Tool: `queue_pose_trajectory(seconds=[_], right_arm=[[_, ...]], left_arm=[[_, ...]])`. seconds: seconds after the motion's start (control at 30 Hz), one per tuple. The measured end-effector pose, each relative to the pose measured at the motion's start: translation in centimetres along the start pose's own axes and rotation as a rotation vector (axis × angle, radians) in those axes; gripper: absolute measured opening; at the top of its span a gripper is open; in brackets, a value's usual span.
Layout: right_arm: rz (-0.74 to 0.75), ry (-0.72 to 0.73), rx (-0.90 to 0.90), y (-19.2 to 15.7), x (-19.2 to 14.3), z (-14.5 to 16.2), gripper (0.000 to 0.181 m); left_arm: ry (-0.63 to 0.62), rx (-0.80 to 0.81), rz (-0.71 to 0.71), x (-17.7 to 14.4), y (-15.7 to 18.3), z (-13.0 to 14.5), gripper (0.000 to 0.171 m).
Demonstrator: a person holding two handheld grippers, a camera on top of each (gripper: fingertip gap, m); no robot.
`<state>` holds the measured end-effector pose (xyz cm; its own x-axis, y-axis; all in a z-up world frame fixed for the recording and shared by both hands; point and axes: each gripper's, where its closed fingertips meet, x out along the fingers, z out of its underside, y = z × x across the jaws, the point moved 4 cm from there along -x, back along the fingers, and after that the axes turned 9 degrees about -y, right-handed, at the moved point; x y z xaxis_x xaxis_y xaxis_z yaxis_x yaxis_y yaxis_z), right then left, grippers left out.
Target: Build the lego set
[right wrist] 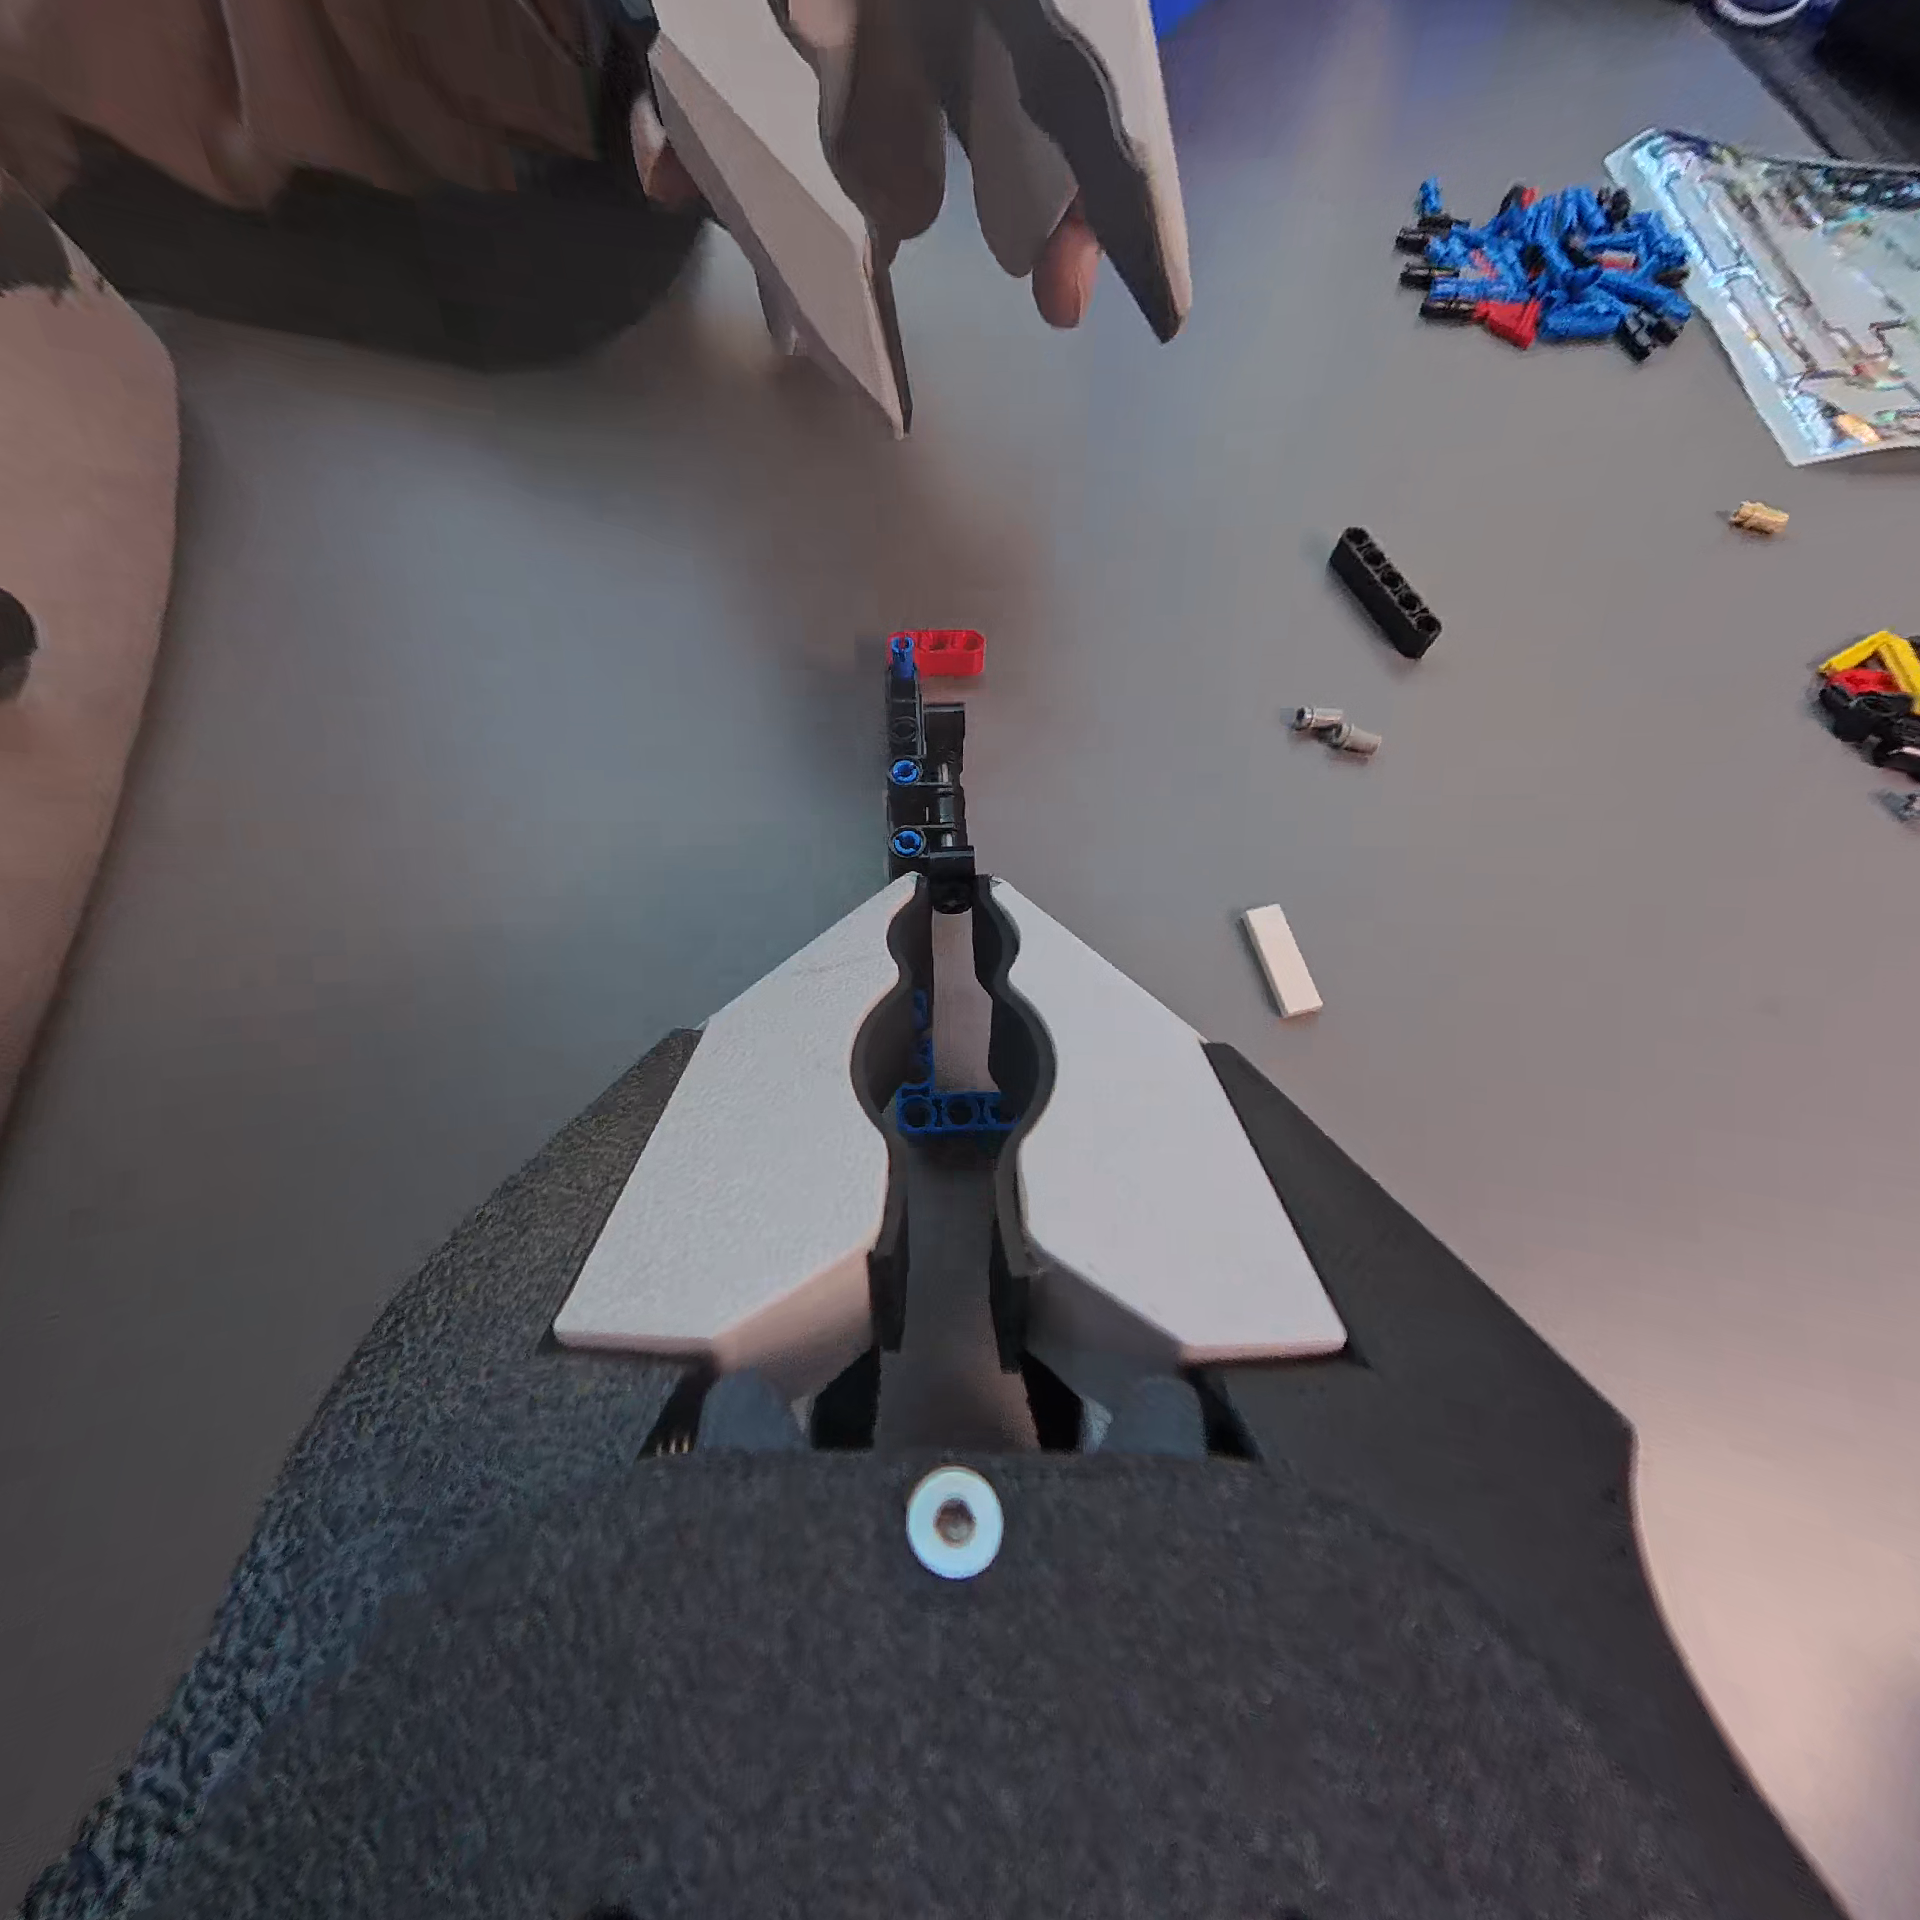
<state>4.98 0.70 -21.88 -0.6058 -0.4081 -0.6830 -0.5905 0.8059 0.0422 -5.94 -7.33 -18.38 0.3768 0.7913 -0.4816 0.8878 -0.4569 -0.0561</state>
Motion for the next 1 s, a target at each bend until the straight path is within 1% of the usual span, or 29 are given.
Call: queue_pose_trajectory(seconds=[0.07,0.13,0.23,0.3,0.4,0.47,0.57,0.63,0.73,0.8,0.9,0.97,1.0], right_arm=[[0.001,-0.001,0.0,-0.1,0.0,-0.2,0.005],[0.015,0.01,0.011,0.2,-0.1,-0.3,0.008],[0.038,0.074,0.044,1.0,-1.1,-1.1,0.023],[0.085,0.156,0.078,2.4,-2.5,-2.3,0.024],[0.193,0.264,0.125,5.5,-5.0,-4.7,0.022],[0.285,0.315,0.143,7.9,-6.6,-6.3,0.019],[0.444,0.322,0.149,12.1,-8.3,-8.5,0.018],[0.531,0.33,0.197,15.8,-9.3,-10.0,0.018],[0.649,0.342,0.271,21.9,-10.4,-12.2,0.021],[0.717,0.331,0.311,25.8,-10.7,-13.3,0.024],[0.796,0.296,0.338,30.4,-10.4,-14.5,0.029],[0.838,0.277,0.333,32.5,-9.8,-15.1,0.032],[0.859,0.263,0.322,33.3,-9.4,-15.4,0.032]], left_arm=[[0.019,-0.017,-0.024,0.0,-0.4,-0.2,0.047],[0.052,-0.042,-0.077,-0.4,-1.2,-0.5,0.044],[0.118,-0.097,-0.19,-1.4,-2.9,-1.2,0.038],[0.154,-0.131,-0.279,-2.1,-4.8,-1.8,0.037],[0.175,-0.135,-0.436,-3.1,-9.0,-3.3,0.036],[0.176,-0.1,-0.521,-3.5,-12.1,-5.2,0.033],[0.167,-0.052,-0.61,-2.9,-17.2,-8.8,0.029],[0.169,-0.041,-0.648,-1.8,-20.7,-11.4,0.028],[0.114,-0.027,-0.713,0.8,-25.8,-13.8,0.029],[0.046,0.009,-0.76,2.5,-28.6,-14.5,0.033],[-0.063,0.057,-0.795,4.7,-31.4,-13.9,0.032],[-0.042,0.104,-0.831,4.7,-32.0,-13.9,0.018],[-0.039,0.113,-0.833,4.7,-32.0,-13.9,0.017]])
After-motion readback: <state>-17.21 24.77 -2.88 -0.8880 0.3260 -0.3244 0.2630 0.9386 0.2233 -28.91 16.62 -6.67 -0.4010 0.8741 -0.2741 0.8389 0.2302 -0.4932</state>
